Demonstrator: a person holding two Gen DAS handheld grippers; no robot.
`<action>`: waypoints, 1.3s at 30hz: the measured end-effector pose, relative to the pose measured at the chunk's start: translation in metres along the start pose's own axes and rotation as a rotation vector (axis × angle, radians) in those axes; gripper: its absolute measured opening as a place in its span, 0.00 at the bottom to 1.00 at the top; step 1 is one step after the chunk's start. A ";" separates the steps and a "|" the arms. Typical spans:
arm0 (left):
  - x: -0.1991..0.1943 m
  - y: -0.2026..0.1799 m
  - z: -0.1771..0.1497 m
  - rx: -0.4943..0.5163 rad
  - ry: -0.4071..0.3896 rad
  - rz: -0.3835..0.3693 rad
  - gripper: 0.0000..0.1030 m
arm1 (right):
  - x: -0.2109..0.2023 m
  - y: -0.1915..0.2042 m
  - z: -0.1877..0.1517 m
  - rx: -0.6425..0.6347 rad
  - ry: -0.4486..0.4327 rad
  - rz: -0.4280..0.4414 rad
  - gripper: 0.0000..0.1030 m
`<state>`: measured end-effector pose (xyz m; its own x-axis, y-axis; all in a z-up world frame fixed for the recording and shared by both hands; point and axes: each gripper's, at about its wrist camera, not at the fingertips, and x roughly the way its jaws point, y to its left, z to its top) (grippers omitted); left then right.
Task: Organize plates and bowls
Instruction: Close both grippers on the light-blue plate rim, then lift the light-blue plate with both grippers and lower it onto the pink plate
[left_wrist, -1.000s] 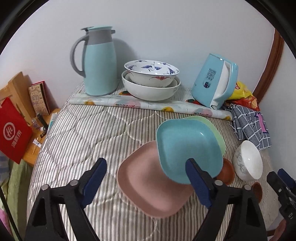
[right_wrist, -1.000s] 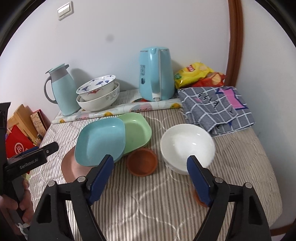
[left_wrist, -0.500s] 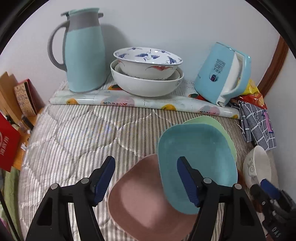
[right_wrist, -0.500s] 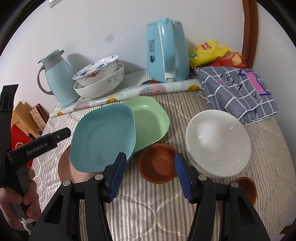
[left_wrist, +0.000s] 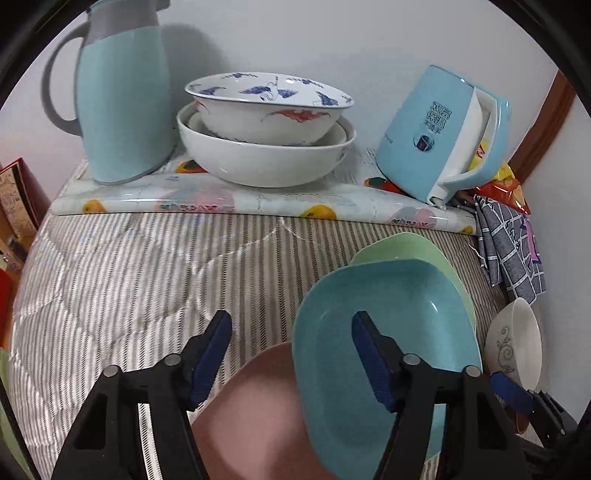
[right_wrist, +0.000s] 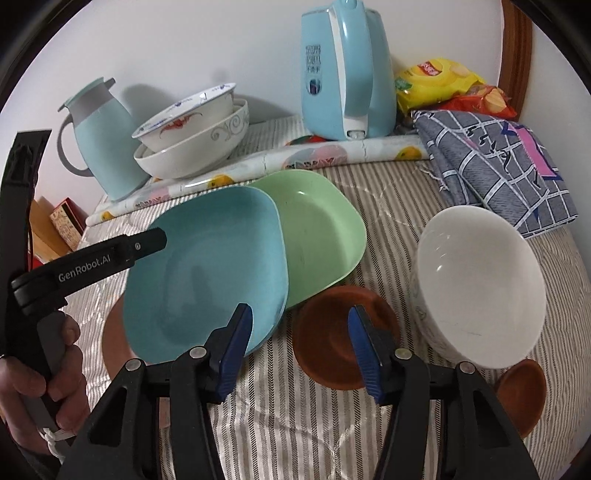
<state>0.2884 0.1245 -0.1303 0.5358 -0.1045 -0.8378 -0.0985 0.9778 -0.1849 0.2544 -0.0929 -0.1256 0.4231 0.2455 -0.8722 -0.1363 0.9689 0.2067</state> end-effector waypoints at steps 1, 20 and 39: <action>0.002 -0.001 0.001 0.001 0.006 -0.011 0.57 | 0.003 0.001 0.000 -0.001 0.006 -0.002 0.50; -0.021 -0.015 -0.005 0.033 -0.014 -0.045 0.08 | 0.002 0.008 -0.001 -0.015 -0.025 -0.019 0.10; -0.117 -0.019 -0.049 -0.008 -0.110 -0.027 0.08 | -0.088 0.016 -0.033 -0.047 -0.131 0.026 0.09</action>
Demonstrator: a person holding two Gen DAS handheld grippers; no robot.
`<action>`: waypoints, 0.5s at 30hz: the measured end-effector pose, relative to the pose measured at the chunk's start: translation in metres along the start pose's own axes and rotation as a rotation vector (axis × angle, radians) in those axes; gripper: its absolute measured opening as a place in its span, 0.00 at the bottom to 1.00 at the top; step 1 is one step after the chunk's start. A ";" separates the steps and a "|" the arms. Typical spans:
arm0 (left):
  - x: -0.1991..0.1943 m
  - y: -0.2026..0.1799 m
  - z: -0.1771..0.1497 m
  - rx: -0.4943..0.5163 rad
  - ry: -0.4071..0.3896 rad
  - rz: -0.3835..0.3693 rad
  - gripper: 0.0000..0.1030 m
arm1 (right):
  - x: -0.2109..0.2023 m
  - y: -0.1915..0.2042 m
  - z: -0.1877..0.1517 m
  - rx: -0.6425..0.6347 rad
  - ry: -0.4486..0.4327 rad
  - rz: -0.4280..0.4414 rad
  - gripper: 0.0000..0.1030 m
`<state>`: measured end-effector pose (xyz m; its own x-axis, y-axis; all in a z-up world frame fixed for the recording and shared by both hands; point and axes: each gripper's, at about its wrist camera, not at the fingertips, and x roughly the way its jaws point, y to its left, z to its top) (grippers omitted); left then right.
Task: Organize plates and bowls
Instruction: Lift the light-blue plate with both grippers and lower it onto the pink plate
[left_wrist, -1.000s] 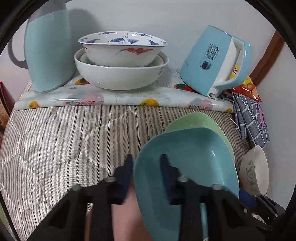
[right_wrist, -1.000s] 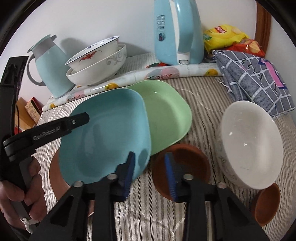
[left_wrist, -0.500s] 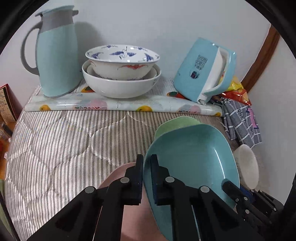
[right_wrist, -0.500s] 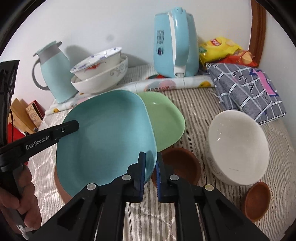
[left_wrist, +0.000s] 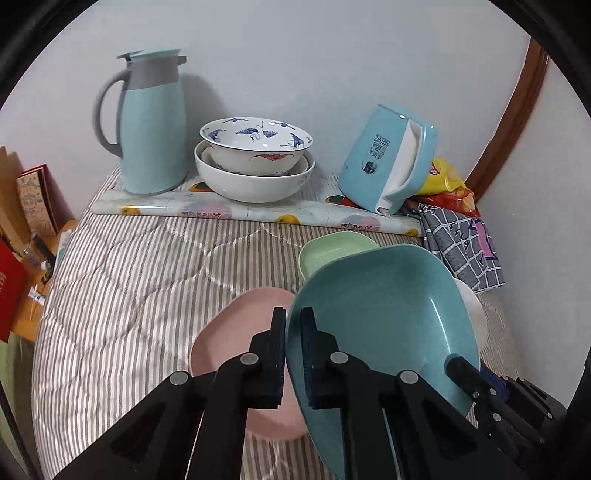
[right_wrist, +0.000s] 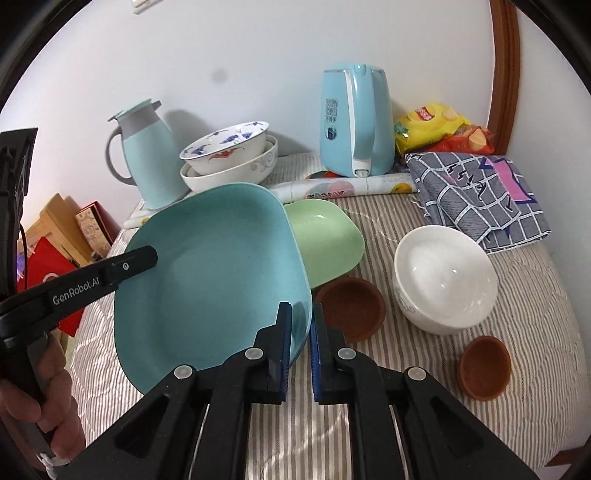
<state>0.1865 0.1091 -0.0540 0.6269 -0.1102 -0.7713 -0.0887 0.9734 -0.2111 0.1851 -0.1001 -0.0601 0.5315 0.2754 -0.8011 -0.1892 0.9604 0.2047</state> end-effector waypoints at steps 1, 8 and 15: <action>-0.003 0.000 -0.003 -0.004 -0.004 0.000 0.08 | -0.004 0.000 -0.002 -0.001 -0.004 0.003 0.09; -0.026 0.000 -0.022 -0.024 -0.038 0.010 0.08 | -0.025 0.003 -0.015 -0.017 -0.025 0.021 0.08; -0.034 0.003 -0.034 -0.042 -0.044 0.004 0.08 | -0.035 0.004 -0.025 -0.021 -0.031 0.025 0.08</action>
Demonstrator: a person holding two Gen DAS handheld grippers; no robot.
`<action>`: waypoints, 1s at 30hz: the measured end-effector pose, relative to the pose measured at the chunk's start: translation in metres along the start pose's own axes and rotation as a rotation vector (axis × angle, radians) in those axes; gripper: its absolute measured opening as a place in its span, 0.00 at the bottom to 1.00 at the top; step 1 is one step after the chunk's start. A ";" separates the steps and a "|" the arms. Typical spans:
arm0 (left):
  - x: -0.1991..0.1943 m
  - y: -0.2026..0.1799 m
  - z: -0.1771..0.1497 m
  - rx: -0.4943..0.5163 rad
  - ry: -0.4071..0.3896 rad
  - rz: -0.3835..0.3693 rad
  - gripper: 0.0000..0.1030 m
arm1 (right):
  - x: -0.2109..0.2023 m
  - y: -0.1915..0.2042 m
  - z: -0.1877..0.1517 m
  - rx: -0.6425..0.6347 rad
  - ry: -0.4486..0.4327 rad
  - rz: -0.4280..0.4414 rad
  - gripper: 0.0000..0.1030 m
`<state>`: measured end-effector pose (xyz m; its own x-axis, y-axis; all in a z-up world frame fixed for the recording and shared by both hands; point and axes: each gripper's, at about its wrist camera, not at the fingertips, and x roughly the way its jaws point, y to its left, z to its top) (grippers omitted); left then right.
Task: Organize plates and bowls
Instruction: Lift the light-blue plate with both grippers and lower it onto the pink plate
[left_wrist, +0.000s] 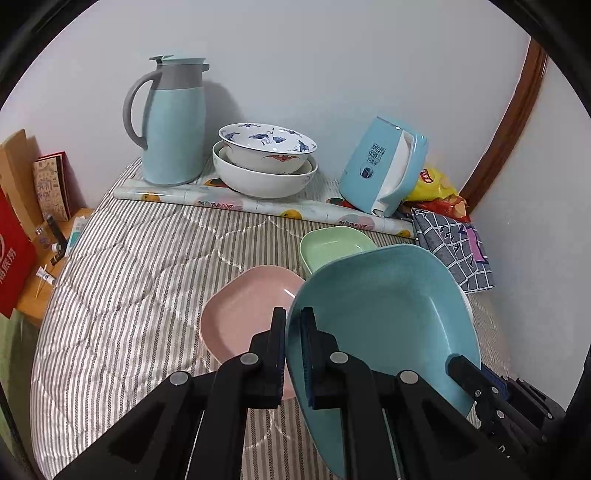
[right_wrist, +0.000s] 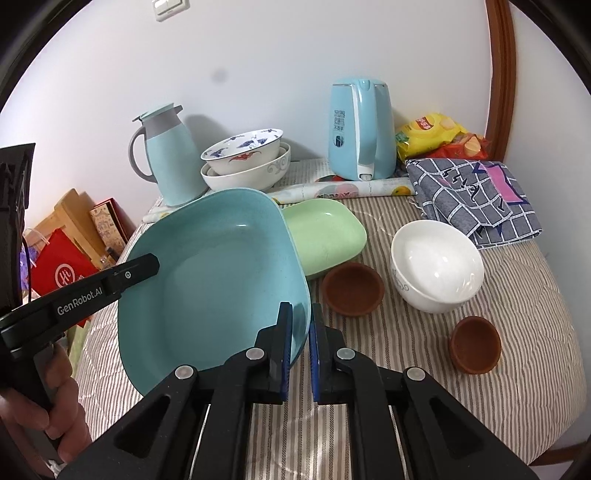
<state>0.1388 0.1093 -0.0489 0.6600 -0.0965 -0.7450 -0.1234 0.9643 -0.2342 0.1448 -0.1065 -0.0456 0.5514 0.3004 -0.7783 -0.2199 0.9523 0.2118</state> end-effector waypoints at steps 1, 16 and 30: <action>-0.001 -0.001 -0.001 -0.001 0.000 0.002 0.08 | -0.001 0.000 -0.001 -0.001 0.000 0.001 0.08; 0.002 0.018 -0.007 -0.039 0.007 0.033 0.08 | 0.011 0.014 -0.003 -0.016 0.024 0.029 0.08; 0.033 0.056 -0.024 -0.107 0.083 0.099 0.08 | 0.056 0.034 -0.014 -0.058 0.127 0.065 0.08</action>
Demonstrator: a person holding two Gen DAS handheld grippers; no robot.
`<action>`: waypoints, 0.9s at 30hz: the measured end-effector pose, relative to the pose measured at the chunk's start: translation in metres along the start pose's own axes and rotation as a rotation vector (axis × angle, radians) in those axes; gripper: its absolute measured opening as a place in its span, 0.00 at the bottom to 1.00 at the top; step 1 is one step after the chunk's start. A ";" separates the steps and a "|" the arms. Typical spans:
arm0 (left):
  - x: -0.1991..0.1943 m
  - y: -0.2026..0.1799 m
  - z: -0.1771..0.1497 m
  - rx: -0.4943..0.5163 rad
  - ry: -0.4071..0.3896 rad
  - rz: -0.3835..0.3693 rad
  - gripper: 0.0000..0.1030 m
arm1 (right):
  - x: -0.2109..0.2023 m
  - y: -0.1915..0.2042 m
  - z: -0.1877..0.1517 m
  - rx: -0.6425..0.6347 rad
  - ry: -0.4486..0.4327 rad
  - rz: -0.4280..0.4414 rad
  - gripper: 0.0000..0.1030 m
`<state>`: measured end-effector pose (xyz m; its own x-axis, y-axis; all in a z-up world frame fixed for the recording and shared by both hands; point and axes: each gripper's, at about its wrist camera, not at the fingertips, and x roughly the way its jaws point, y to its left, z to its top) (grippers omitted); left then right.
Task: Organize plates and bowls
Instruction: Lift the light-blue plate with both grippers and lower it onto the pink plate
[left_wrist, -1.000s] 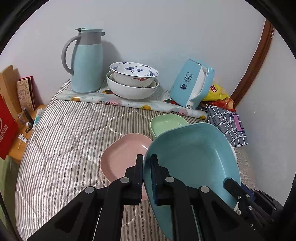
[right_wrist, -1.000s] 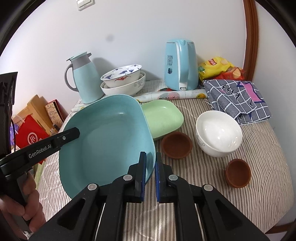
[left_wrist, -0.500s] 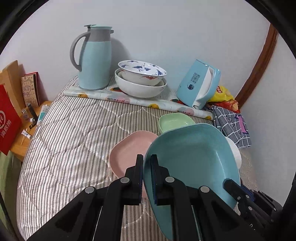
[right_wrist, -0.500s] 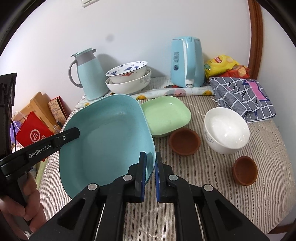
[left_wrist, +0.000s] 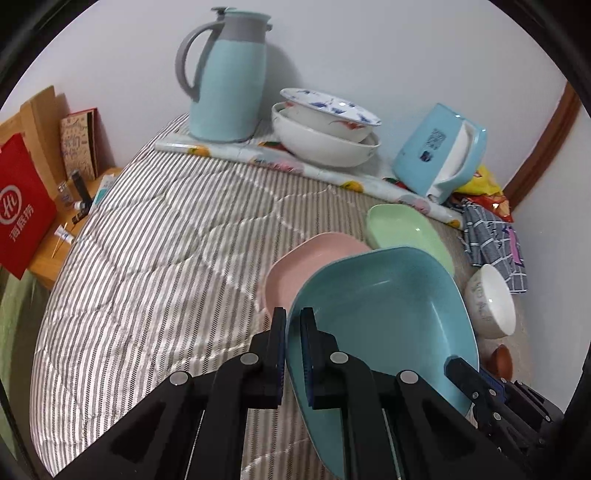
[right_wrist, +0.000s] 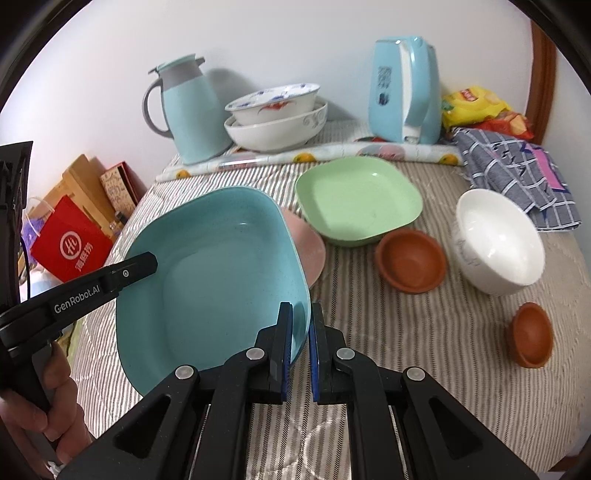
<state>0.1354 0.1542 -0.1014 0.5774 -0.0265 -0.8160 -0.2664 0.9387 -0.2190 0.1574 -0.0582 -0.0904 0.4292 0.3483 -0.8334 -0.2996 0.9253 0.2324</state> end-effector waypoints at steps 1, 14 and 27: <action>0.003 0.002 0.000 -0.004 0.006 0.003 0.08 | 0.004 0.001 0.000 -0.001 0.008 0.003 0.08; 0.031 0.015 0.005 -0.051 0.055 0.043 0.08 | 0.038 0.005 0.010 -0.030 0.048 0.014 0.08; 0.059 0.006 0.021 -0.046 0.073 0.093 0.08 | 0.072 0.000 0.032 -0.083 0.079 -0.020 0.07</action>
<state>0.1841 0.1651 -0.1401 0.4909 0.0334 -0.8706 -0.3523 0.9216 -0.1632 0.2153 -0.0280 -0.1348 0.3681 0.3136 -0.8753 -0.3625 0.9153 0.1755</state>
